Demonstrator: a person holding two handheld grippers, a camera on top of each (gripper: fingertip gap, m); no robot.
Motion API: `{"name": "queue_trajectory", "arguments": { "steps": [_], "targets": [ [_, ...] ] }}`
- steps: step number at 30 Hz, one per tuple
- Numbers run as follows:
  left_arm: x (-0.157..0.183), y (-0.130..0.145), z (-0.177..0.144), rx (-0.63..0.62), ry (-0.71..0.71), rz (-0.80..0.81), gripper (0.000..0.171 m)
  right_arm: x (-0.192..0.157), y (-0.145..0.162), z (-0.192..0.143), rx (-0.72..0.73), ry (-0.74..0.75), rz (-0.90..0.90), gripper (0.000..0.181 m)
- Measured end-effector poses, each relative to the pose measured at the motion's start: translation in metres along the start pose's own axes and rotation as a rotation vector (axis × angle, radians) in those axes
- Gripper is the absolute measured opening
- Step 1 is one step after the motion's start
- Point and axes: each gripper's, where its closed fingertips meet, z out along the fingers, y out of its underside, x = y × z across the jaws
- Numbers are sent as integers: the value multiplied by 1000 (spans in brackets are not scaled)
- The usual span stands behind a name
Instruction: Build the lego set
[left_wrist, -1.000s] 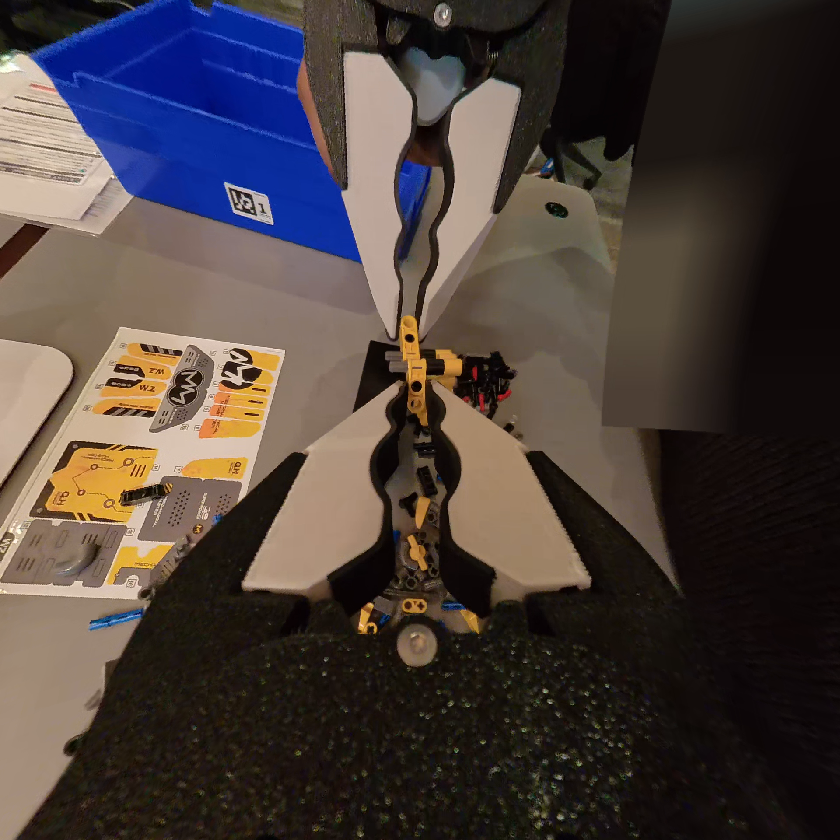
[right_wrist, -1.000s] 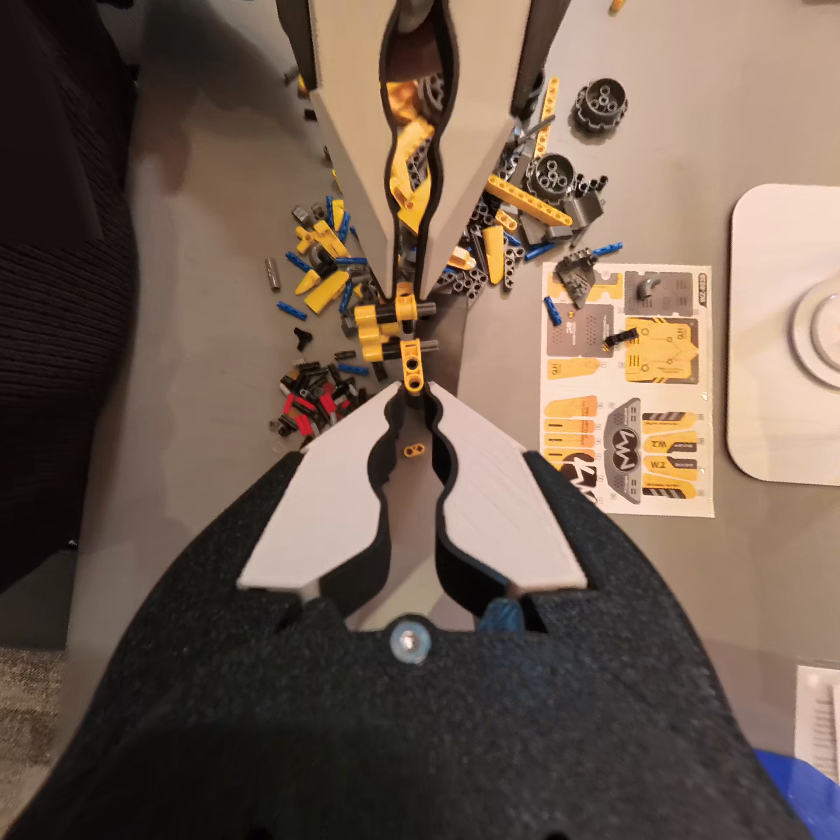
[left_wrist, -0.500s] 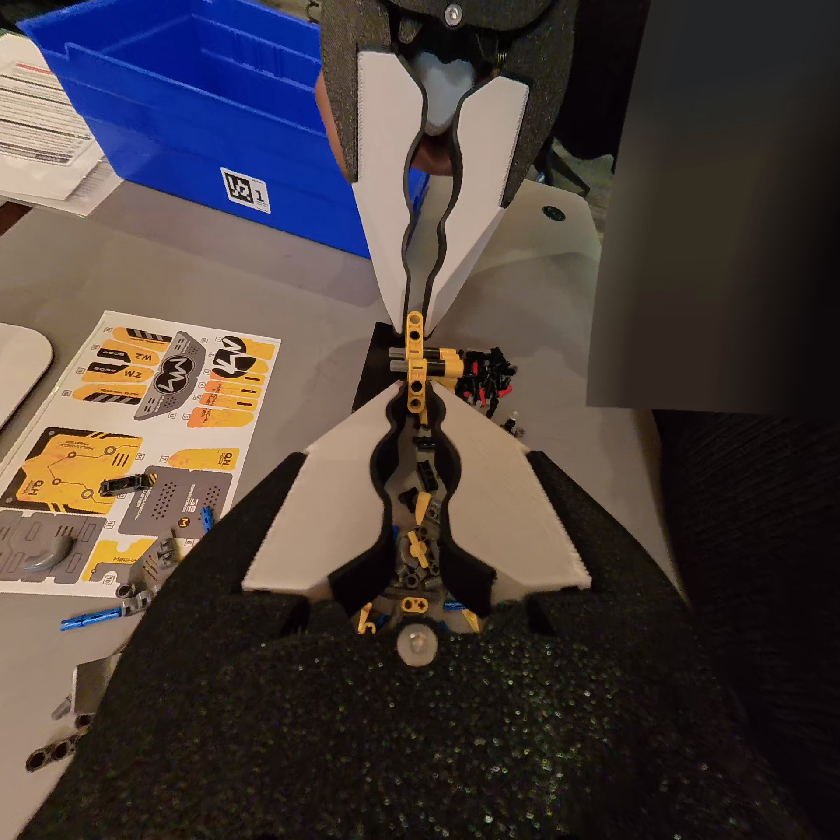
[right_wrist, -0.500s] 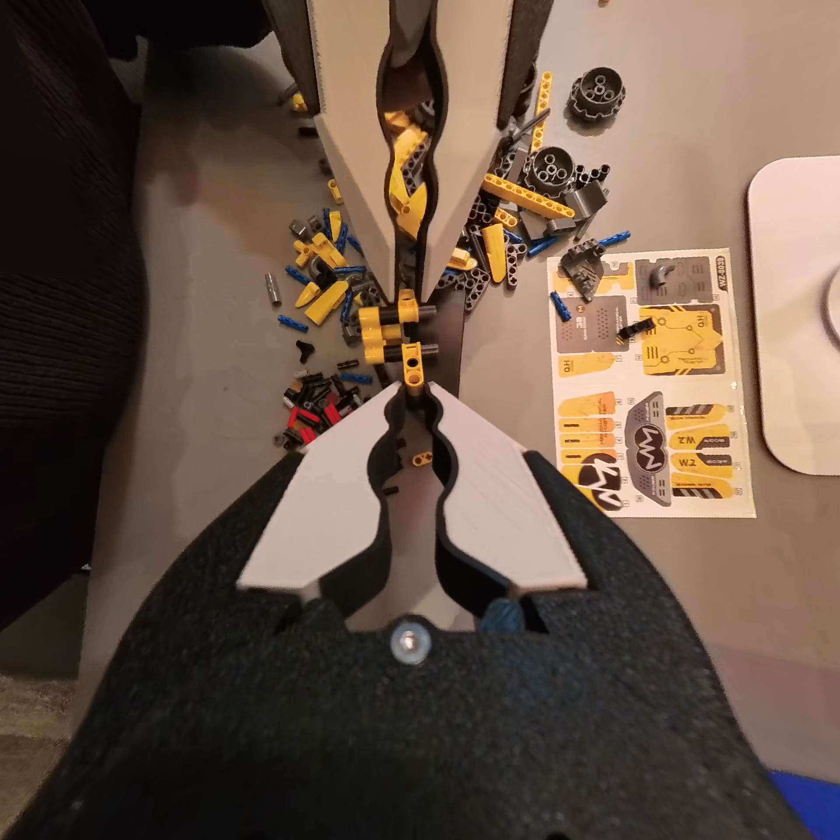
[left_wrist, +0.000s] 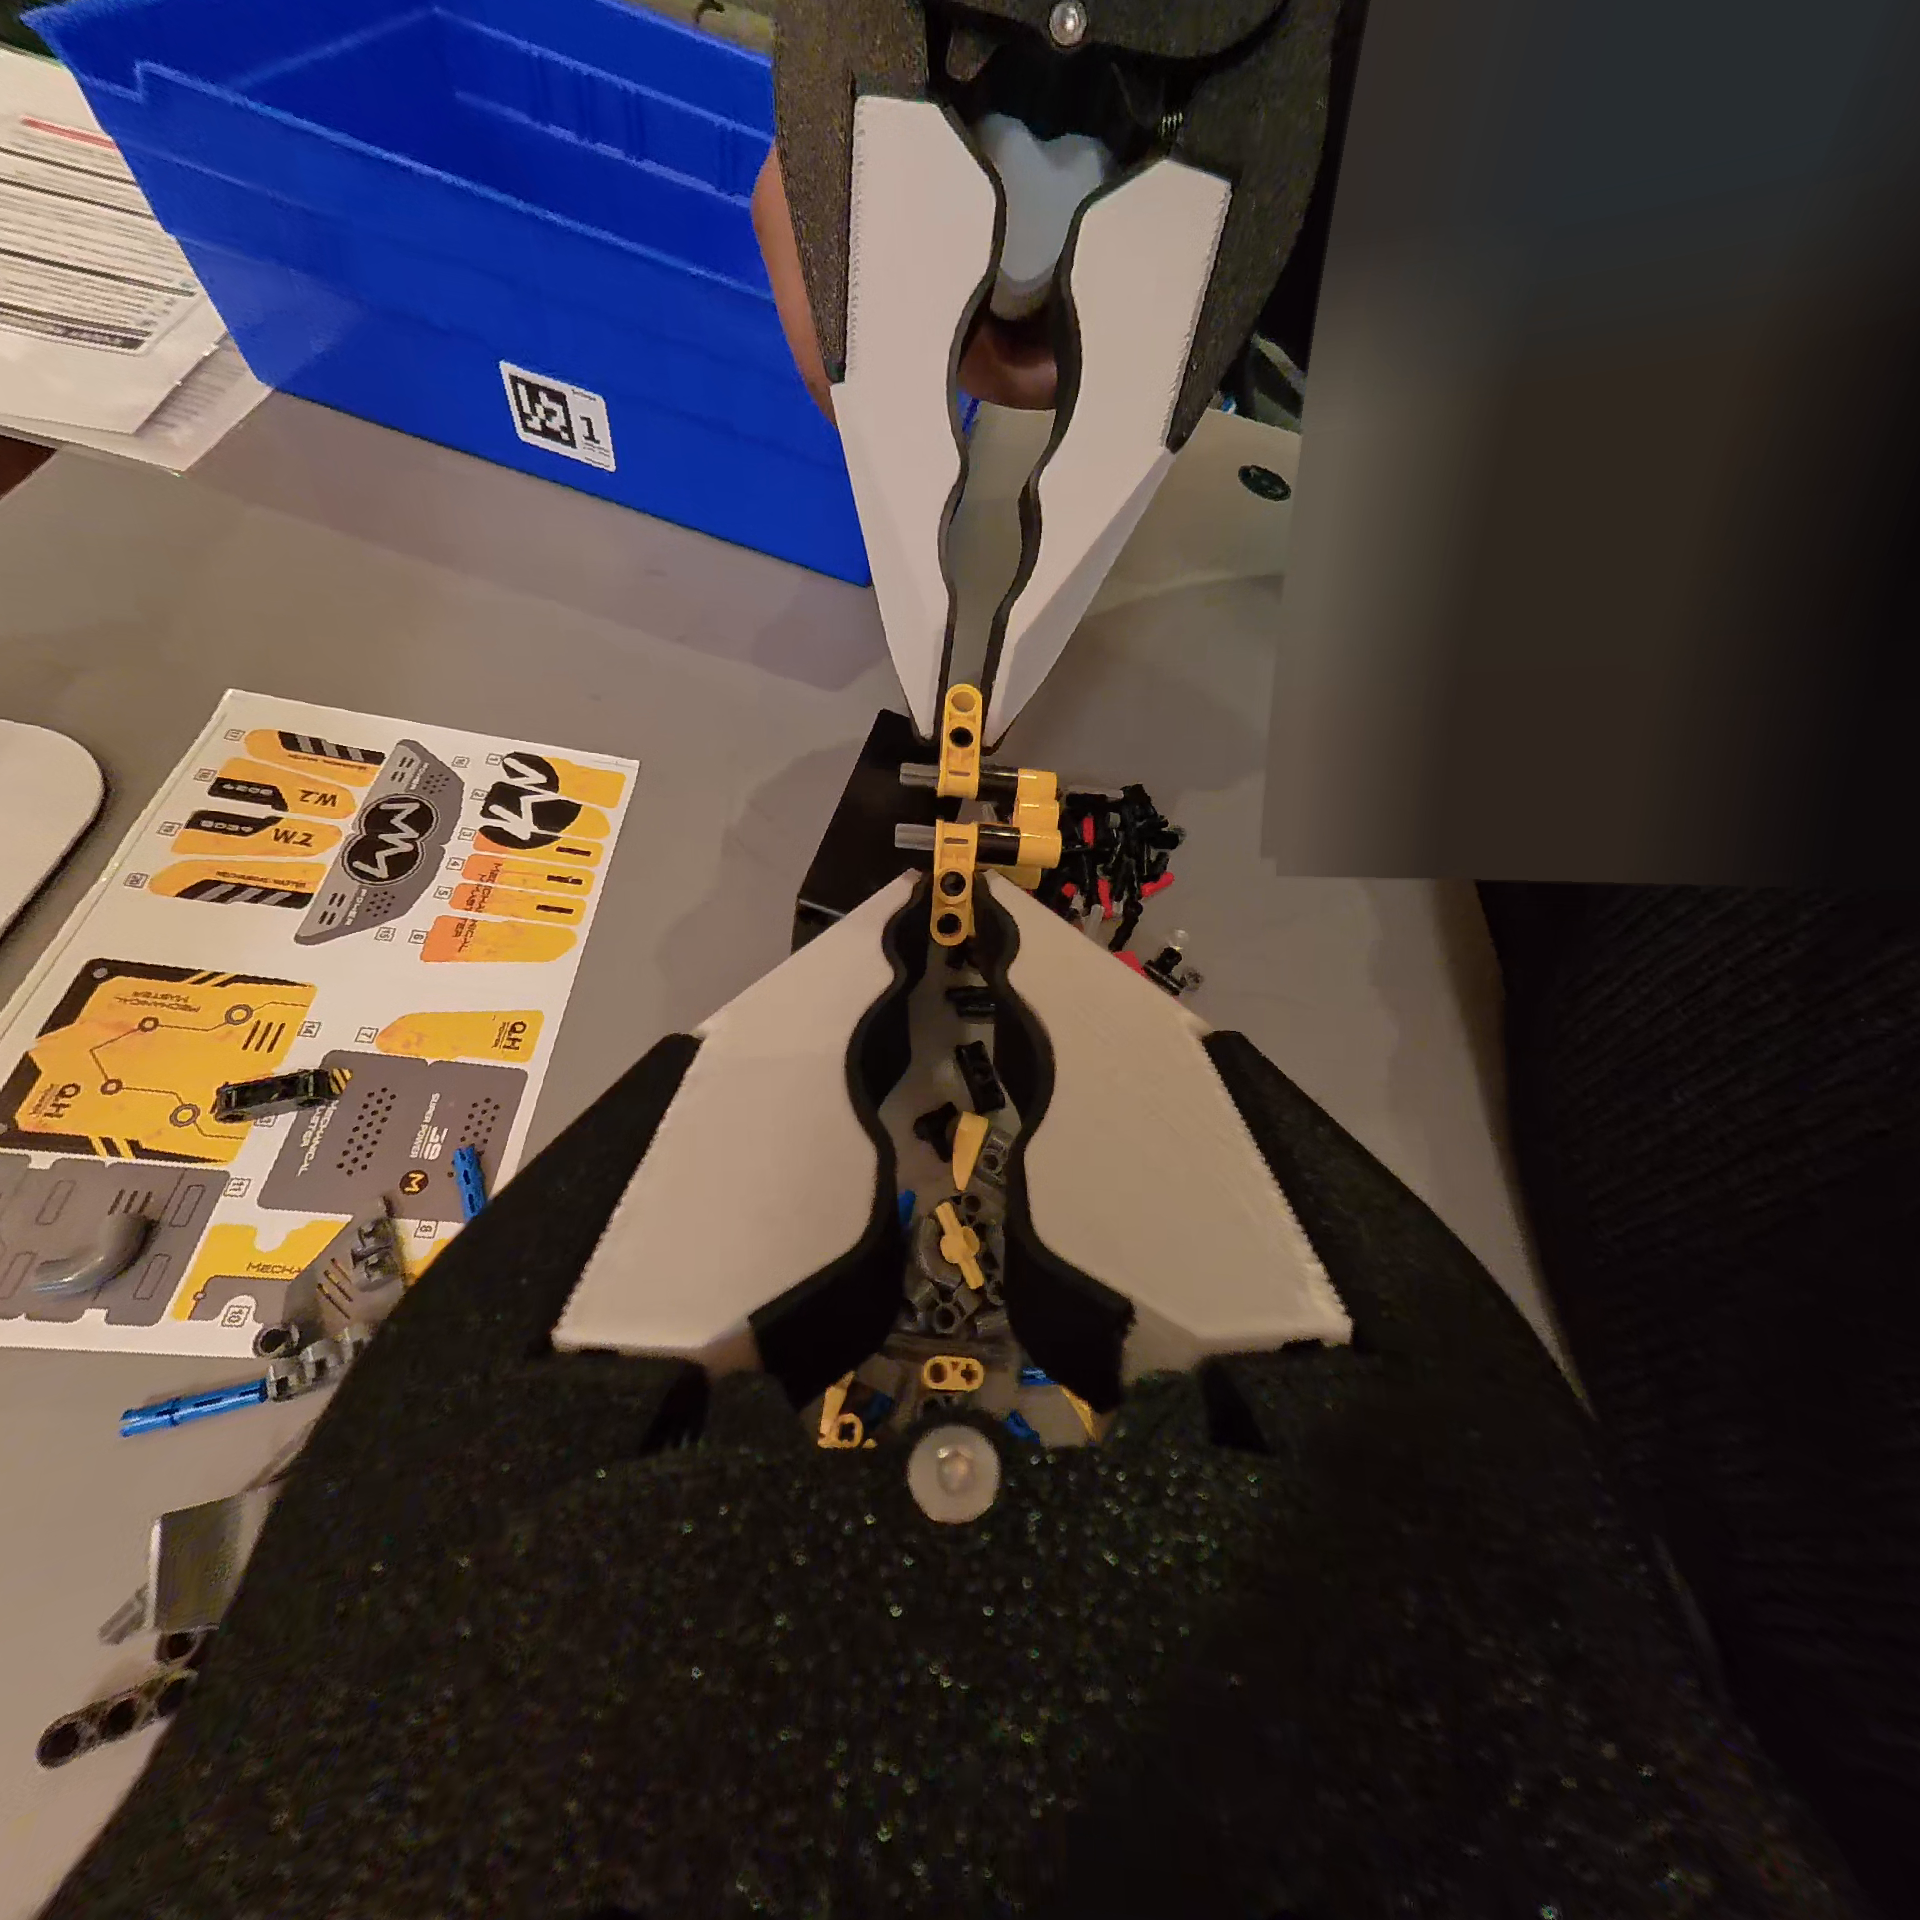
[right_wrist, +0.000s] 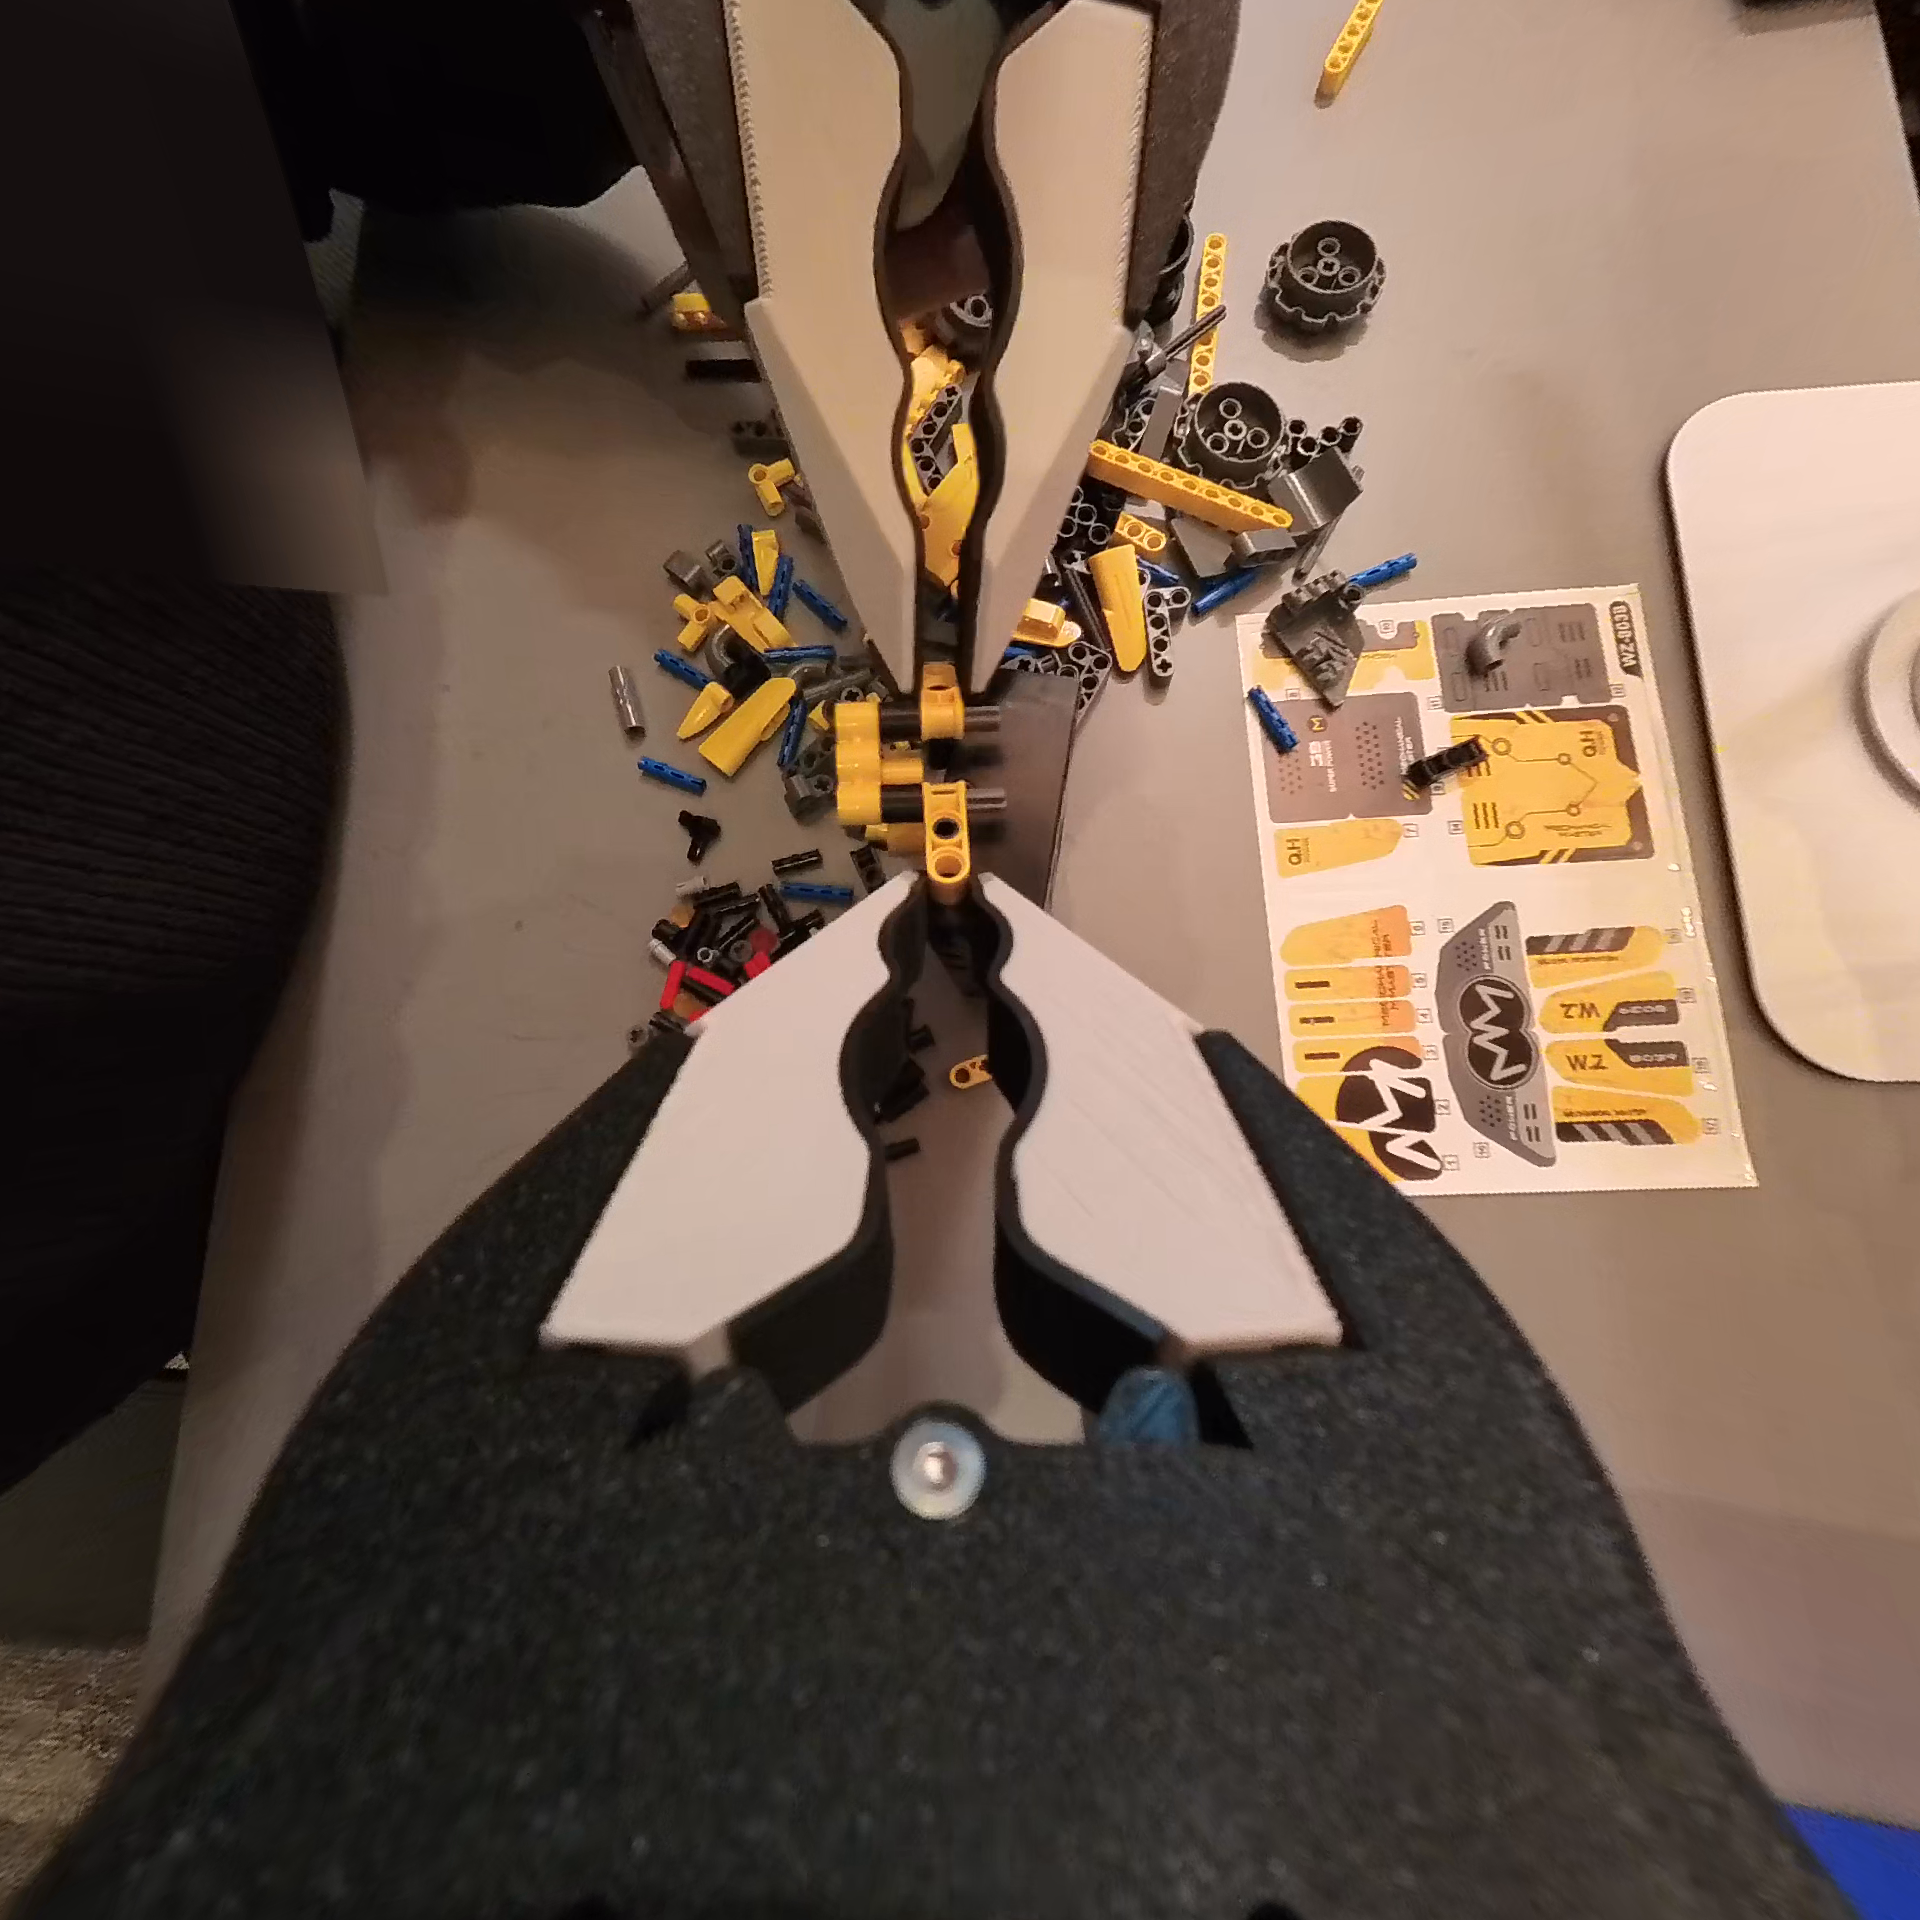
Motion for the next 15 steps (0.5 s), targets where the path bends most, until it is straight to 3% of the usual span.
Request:
{"name": "queue_trajectory", "arguments": {
  "steps": [15],
  "targets": [
    [-4, -8, -2, -57, 23, 121, 7, 3, -2, -1, 35, 37, 3, 7]
  ]
}}
